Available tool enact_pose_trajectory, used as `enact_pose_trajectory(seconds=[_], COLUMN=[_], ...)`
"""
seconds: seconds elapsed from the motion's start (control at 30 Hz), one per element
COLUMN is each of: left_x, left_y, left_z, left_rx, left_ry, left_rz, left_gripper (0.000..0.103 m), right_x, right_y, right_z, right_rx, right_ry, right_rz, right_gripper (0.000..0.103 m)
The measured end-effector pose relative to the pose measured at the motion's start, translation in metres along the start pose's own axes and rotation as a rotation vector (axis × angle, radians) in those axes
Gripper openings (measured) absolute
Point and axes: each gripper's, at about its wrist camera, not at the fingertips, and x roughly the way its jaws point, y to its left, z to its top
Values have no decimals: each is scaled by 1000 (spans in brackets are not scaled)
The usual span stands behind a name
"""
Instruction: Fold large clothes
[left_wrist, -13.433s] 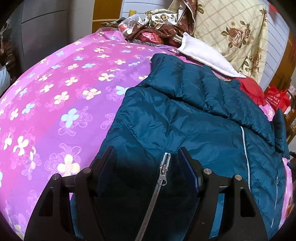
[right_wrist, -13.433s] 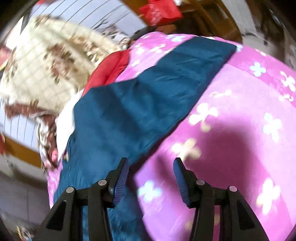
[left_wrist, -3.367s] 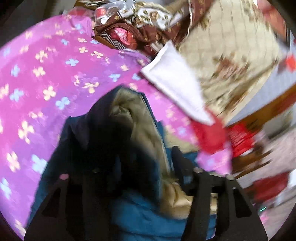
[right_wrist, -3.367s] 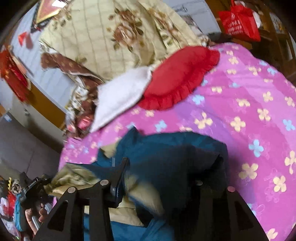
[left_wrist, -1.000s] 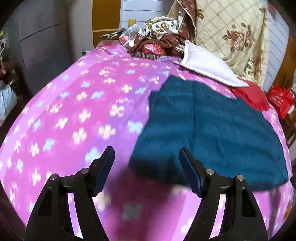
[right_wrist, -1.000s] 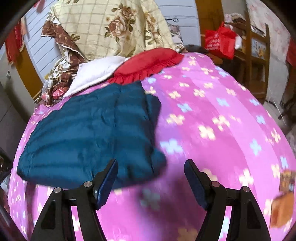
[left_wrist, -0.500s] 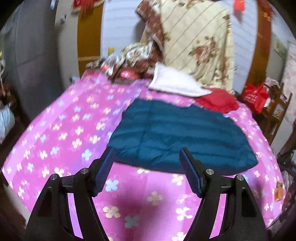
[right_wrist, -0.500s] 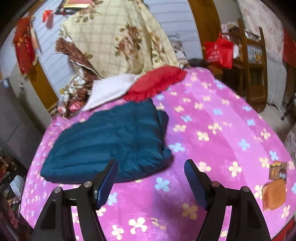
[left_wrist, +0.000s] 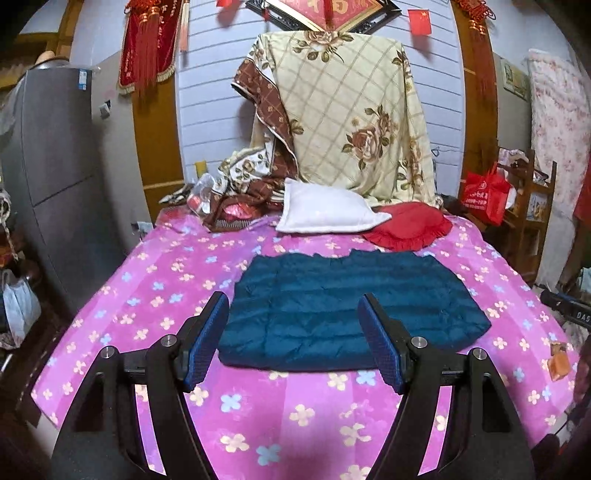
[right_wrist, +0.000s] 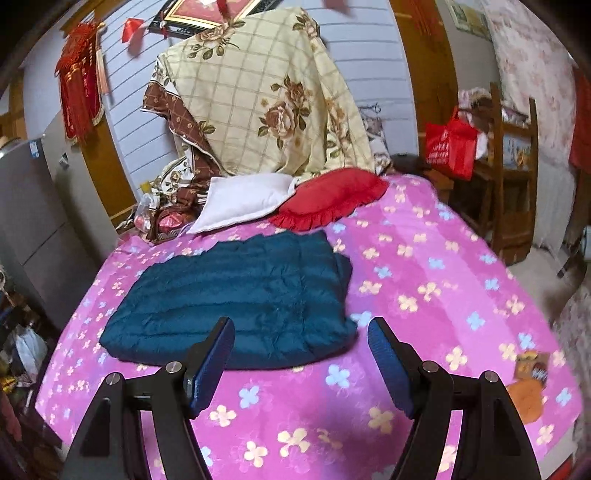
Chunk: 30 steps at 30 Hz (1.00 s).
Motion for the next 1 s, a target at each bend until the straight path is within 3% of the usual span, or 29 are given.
enact_pose_trajectory(seconds=[0.23,0.4,0.57,0.73,0.9,1.0], left_x=[41,99,154,218,273,303], left_y=[20,43,77,111,136,149], left_z=[-14,-37,-57,-77,-71,-64], left_rx=[-63,-121,-250,-379,-463,-527], left_ry=[106,266,342,418,460,471], left_rz=[17,6,-26,-127,-306,-416], left_gripper=[73,73,73,73,73,80], right_x=[17,57,109,172,228,260], right_y=[-3,-26,-55,-86,-103,-114], right_z=[-3,-13,-21,-19,-5,2], right_rx=[14,72,148,266,332,376], right_ry=[19,85,167,269,339,365], right_rz=[-13,-23,-27,24,90,116], right_gripper=[72,72,73,72,72,73])
